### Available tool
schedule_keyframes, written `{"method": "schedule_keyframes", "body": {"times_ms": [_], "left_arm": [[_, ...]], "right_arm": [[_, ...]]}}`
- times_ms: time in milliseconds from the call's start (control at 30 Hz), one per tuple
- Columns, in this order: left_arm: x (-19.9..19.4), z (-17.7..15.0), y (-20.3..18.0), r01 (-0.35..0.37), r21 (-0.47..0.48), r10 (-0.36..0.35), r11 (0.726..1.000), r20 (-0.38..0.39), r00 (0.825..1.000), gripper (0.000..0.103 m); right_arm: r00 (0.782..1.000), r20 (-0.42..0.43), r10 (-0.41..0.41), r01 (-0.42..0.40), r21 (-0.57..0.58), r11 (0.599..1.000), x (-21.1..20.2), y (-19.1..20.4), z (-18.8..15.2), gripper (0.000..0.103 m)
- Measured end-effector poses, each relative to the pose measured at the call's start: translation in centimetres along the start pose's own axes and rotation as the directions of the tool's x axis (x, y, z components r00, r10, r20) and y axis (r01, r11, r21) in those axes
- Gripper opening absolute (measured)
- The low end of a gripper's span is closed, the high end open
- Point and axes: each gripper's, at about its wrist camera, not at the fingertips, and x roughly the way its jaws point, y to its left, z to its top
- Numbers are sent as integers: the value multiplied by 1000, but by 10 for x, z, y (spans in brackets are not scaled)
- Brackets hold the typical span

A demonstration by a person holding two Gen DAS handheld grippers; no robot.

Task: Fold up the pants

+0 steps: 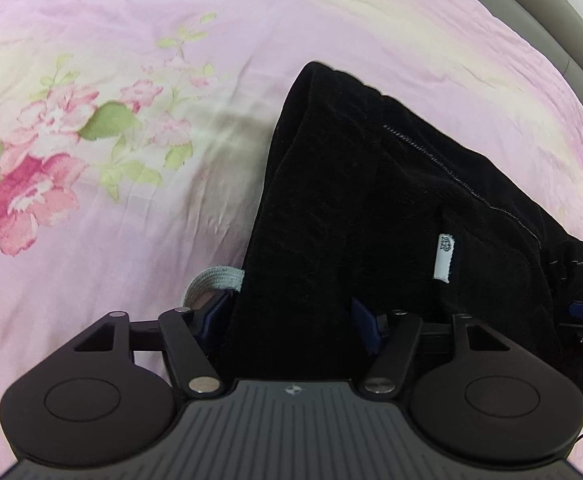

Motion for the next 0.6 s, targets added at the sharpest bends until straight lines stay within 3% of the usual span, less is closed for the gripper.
{"method": "schedule_keyframes", "body": {"times_ms": [100,200,267,467,500,533,600], "left_arm": [[-15,4,-12,-19,24,18,1000,38,999,61],[-34,14,-25,-17,28,15,999,83,996,46],[-49,21,-31,4,7,-5,1000,109,994,40],[-90,33,-66,18,7,-19,1000,173,985,32],[-97,36,-74,24,9,-26,1000,185,982,29],[-106,39,-83,45,11,-46,999,197,979,15],[-117,49,-104,103,2,-102,995,184,978,15]], "right_arm": [[1000,12,21,-21,26,999,-5,-6,-2,46],[998,36,55,-57,59,997,-19,-16,-4,45],[995,69,77,-82,85,993,-33,-26,-8,50],[994,94,52,-66,154,986,-57,-64,-35,50],[995,91,50,-65,169,983,-58,-72,-42,49],[995,86,48,-63,184,981,-57,-80,-49,45],[996,76,51,-67,223,972,-54,-95,-63,43]]}}
